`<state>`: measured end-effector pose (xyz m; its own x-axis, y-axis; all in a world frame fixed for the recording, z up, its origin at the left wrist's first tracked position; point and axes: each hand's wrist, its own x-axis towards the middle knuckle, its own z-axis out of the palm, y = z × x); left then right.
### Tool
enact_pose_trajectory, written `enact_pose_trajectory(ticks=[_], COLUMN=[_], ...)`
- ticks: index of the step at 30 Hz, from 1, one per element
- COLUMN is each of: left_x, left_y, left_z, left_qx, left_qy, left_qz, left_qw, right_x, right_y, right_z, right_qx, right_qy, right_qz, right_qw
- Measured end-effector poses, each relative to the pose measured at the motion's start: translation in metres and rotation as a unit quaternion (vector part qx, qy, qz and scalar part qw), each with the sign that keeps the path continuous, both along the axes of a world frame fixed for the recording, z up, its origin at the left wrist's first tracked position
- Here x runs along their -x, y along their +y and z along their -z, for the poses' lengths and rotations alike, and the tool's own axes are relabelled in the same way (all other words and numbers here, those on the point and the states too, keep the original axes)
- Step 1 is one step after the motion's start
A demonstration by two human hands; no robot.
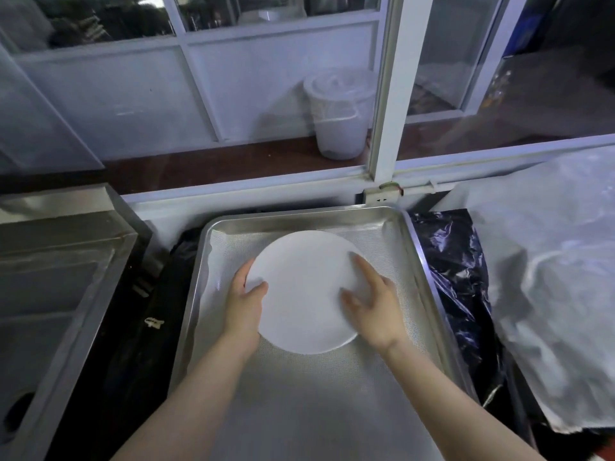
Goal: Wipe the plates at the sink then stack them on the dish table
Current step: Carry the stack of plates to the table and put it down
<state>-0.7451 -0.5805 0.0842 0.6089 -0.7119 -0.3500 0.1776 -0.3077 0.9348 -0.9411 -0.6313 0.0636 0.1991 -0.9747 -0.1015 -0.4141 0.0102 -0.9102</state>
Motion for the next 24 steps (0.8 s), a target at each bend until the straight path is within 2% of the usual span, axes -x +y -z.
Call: enact_pose_trajectory(ticks=[4, 11, 16, 20, 24], left_x=[0.005, 0.005, 0.005, 0.012, 0.013], left_y=[0.006, 0.033, 0.049, 0.071, 0.105], left_z=[-0.006, -0.029, -0.068, -0.1, -0.128], left_qx=[0.02, 0.051, 0.084, 0.139, 0.168], left_qy=[0.033, 0.07, 0.06, 0.017, -0.013], left_qz=[-0.01, 0.029, 0.102, 0.155, 0.194], left_qw=[0.999, 0.996, 0.989, 0.978, 0.966], right_x=[0.001, 0.003, 0.006, 0.017, 0.026], right_y=[0.008, 0.025, 0.042, 0.07, 0.111], right_z=[-0.003, -0.022, -0.058, -0.085, -0.117], right_qx=[-0.018, 0.025, 0.008, 0.015, 0.026], right_qy=[-0.051, -0.151, -0.241, -0.315, -0.329], right_qz=[0.031, 0.06, 0.089, 0.094, 0.095], right_qw=[0.998, 0.986, 0.966, 0.944, 0.939])
